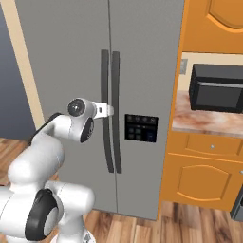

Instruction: Retrieve the fish from the fridge and place it on the saucepan with marinade on the stove.

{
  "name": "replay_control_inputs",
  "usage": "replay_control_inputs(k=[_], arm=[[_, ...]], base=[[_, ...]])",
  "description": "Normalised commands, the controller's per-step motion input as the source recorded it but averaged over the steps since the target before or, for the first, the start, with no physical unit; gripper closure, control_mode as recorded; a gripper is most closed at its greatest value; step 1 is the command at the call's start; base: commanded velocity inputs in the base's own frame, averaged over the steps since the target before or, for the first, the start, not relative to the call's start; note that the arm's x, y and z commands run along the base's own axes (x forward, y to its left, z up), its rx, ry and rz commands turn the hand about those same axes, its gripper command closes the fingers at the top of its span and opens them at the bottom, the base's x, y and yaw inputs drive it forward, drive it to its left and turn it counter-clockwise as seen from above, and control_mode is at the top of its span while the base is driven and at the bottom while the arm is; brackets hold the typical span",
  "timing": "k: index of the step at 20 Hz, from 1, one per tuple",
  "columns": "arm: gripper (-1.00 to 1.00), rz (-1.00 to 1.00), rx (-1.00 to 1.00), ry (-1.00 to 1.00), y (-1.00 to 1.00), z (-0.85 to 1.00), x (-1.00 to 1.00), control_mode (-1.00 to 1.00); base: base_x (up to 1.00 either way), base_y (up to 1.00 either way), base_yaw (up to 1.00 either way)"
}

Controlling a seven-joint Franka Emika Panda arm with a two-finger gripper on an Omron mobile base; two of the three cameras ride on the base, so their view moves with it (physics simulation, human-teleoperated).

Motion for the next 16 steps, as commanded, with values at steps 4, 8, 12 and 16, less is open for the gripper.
replay_control_inputs(k=[4, 8, 12, 16], arm=[[-1.00, 0.00, 0.00, 0.00, 0.00, -0.19, 0.54, -1.00], [-1.00, 0.00, 0.00, 0.00, 0.00, -0.25, 0.67, -1.00], [-1.00, 0.00, -0.01, 0.00, 0.00, -0.33, 0.74, -1.00], [-1.00, 0.00, 0.00, 0.00, -0.03, -0.34, 0.79, -1.00]], base=[[0.00, 0.00, 0.00], [0.00, 0.00, 0.00], [0.00, 0.00, 0.00], [0.00, 0.00, 0.00]])
